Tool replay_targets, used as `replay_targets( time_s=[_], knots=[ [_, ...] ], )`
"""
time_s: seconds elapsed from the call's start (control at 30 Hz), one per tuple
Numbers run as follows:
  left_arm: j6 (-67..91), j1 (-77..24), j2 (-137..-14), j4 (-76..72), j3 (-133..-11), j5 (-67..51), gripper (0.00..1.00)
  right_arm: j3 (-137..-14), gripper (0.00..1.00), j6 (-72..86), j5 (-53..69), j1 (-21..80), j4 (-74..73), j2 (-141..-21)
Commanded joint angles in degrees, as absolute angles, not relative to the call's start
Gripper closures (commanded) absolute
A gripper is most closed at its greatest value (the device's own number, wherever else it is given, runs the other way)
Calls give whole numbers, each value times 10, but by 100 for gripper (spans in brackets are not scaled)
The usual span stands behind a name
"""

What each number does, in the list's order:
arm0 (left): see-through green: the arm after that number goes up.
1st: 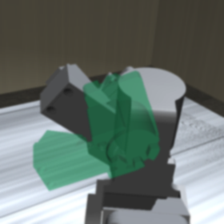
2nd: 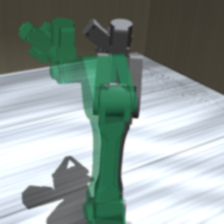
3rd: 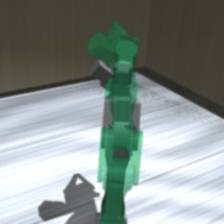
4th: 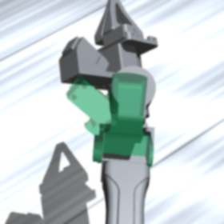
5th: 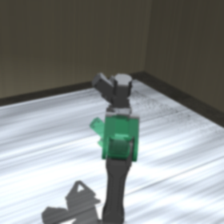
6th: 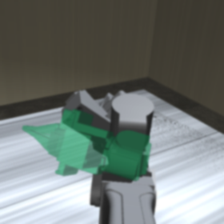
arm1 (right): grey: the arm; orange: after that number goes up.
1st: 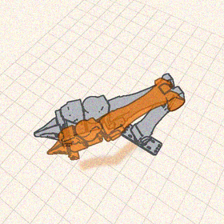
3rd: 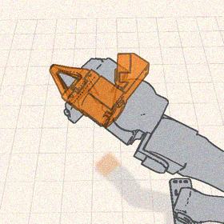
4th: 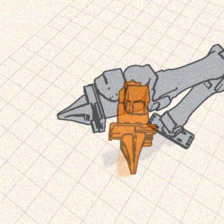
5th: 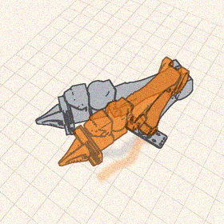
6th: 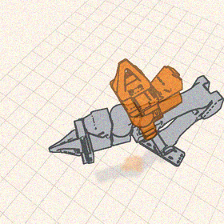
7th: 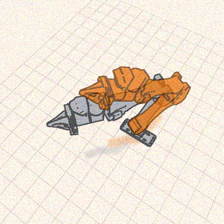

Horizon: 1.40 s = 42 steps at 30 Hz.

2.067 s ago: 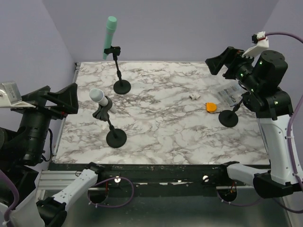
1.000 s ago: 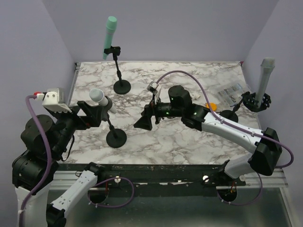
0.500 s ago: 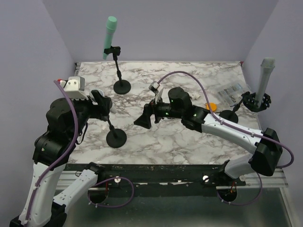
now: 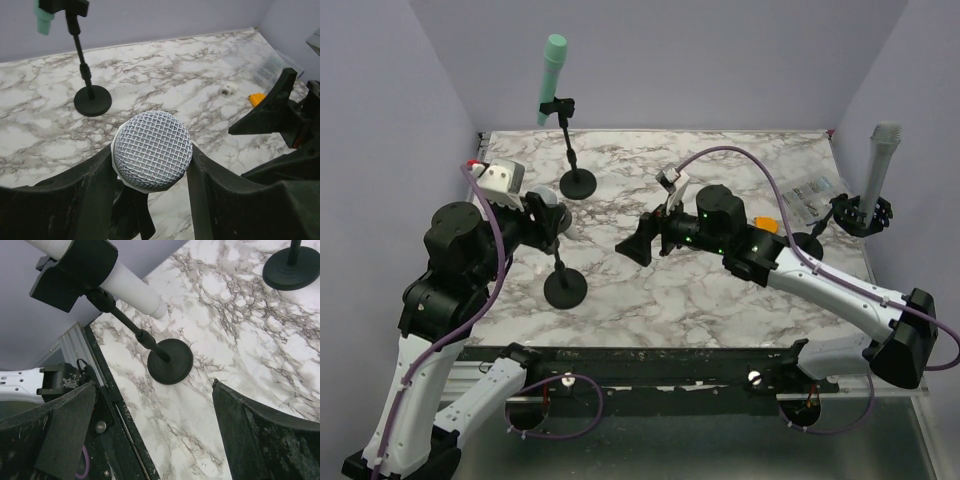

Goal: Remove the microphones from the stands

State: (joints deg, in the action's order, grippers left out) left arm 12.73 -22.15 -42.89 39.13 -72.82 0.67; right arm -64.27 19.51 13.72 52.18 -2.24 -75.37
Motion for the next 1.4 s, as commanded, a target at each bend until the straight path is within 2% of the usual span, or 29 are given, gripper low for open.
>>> replay_targets(
  time_s=[0.0,0.27,0.53,0.9,0.93,1.03,1.07,1.1,1.2,1.3,1.37],
  knots=[
    [46,-222,-430,349,-744,-133,100,-638,0,172,85,526,-63,-727],
    [48,-222,-464,284,-754,-329,100,-645,0,160,49,526,-107,-691],
    [74,-229,-529,229,-770,-442,100,-639,0,159,24,526,-133,-653],
    [96,-255,-526,189,-736,-438,100,-666,0,150,56,526,-150,-630],
    [97,-256,-524,195,-734,-434,95,-670,0,151,66,526,-147,-634],
    [105,-256,-518,206,-723,-404,62,-684,0,151,83,526,-141,-644],
    [107,-256,-512,209,-718,-393,54,-690,0,149,85,527,-143,-647],
    [110,-256,-508,211,-714,-380,48,-695,0,144,88,526,-146,-650],
    [106,-256,-493,230,-707,-352,38,-708,0,130,98,526,-153,-652],
    [105,-256,-488,249,-705,-345,2,-726,0,116,120,527,-161,-662],
    [104,-255,-487,264,-707,-350,1,-739,0,107,124,533,-166,-671]
  ],
)
